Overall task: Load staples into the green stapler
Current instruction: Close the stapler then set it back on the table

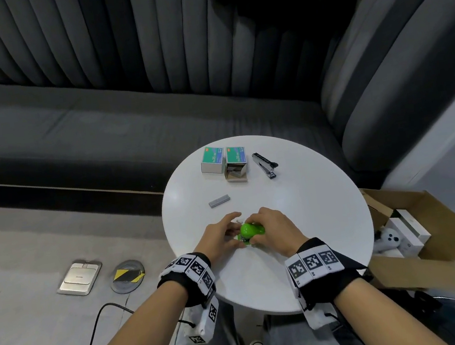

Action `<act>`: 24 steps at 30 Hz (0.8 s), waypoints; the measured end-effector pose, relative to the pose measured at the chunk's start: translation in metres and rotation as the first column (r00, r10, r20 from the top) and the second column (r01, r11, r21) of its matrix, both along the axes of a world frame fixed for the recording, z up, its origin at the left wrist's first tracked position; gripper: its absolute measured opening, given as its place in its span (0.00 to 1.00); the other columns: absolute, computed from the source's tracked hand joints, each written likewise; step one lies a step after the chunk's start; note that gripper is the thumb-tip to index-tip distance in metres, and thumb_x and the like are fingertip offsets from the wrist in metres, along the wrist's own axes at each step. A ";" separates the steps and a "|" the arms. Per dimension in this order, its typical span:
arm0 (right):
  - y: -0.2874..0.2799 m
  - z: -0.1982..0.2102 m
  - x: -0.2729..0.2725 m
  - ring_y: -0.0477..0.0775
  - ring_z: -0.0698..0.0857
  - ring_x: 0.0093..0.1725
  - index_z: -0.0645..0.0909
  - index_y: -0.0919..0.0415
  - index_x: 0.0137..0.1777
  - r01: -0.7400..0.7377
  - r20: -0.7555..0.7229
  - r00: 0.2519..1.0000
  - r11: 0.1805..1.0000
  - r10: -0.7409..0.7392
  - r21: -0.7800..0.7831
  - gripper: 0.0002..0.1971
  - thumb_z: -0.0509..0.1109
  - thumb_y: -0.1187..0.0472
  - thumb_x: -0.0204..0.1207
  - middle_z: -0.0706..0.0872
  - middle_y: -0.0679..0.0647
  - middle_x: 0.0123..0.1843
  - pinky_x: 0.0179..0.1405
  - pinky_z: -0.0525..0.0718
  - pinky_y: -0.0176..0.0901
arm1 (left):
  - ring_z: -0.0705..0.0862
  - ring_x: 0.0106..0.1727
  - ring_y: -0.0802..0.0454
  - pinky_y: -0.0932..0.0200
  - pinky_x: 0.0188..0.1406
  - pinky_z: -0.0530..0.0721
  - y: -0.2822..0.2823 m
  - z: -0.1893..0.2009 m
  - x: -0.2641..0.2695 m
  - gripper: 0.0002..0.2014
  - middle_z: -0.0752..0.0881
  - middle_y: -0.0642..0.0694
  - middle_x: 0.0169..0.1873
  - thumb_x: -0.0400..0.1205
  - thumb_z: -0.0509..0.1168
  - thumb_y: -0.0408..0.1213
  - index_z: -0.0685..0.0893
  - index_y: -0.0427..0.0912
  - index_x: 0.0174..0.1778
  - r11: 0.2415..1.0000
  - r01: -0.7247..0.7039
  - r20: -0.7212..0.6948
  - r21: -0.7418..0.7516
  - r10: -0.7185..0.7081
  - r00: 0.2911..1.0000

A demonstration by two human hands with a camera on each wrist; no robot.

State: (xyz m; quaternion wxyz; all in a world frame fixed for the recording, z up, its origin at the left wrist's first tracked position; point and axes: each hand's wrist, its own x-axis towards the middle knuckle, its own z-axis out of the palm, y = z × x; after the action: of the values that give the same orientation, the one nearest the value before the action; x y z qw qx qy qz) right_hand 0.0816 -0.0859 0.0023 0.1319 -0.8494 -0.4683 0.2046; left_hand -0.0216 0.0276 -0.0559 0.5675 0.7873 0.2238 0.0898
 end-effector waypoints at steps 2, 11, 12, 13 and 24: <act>-0.001 -0.001 0.002 0.59 0.80 0.59 0.79 0.58 0.63 0.022 -0.049 0.999 1.000 -0.021 0.019 0.21 0.73 0.62 0.68 0.82 0.60 0.58 0.59 0.78 0.48 | 0.82 0.51 0.47 0.54 0.62 0.82 -0.002 -0.002 0.001 0.30 0.86 0.38 0.53 0.69 0.72 0.22 0.74 0.41 0.67 1.000 -0.017 0.003 -0.003 0.017 1.000; -0.020 -0.006 0.005 0.60 0.85 0.52 0.73 0.57 0.48 0.444 -0.533 0.809 0.851 -0.247 0.280 0.13 0.72 0.70 0.70 0.85 0.60 0.52 0.52 0.85 0.47 | 0.81 0.53 0.51 0.75 0.50 0.81 0.001 0.009 0.002 0.25 0.83 0.38 0.58 0.74 0.69 0.24 0.74 0.38 0.67 0.999 -0.028 0.000 -0.043 0.028 1.000; -0.021 -0.008 0.005 0.60 0.85 0.52 0.72 0.57 0.47 0.454 -0.548 0.801 0.843 -0.243 0.289 0.13 0.72 0.70 0.70 0.85 0.60 0.52 0.54 0.85 0.48 | 0.80 0.54 0.51 0.72 0.53 0.81 0.000 0.009 0.003 0.25 0.82 0.37 0.59 0.73 0.69 0.24 0.74 0.37 0.67 0.999 -0.033 -0.008 -0.041 0.032 0.999; -0.021 -0.010 0.005 0.59 0.85 0.51 0.72 0.56 0.46 0.467 -0.571 0.786 0.832 -0.237 0.298 0.13 0.72 0.70 0.71 0.86 0.60 0.51 0.53 0.85 0.46 | 0.80 0.55 0.51 0.69 0.57 0.79 -0.001 0.010 0.003 0.25 0.82 0.37 0.60 0.73 0.70 0.24 0.74 0.36 0.67 0.999 -0.032 -0.016 -0.041 0.032 0.999; -0.030 -0.014 0.012 0.54 0.82 0.53 0.70 0.55 0.50 0.472 -0.639 0.746 0.827 -0.190 0.305 0.10 0.68 0.68 0.76 0.84 0.60 0.56 0.46 0.80 0.32 | 0.81 0.56 0.51 0.63 0.62 0.76 -0.007 0.012 0.007 0.25 0.83 0.43 0.56 0.71 0.72 0.25 0.78 0.37 0.65 0.999 0.000 -0.101 0.032 0.003 0.995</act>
State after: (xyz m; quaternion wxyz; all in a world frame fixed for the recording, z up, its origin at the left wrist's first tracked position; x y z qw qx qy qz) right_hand 0.0941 -0.1157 -0.0118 0.4957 -0.7618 -0.2754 0.3133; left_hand -0.0142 0.0205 -0.0436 0.5428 0.7995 0.2516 0.0538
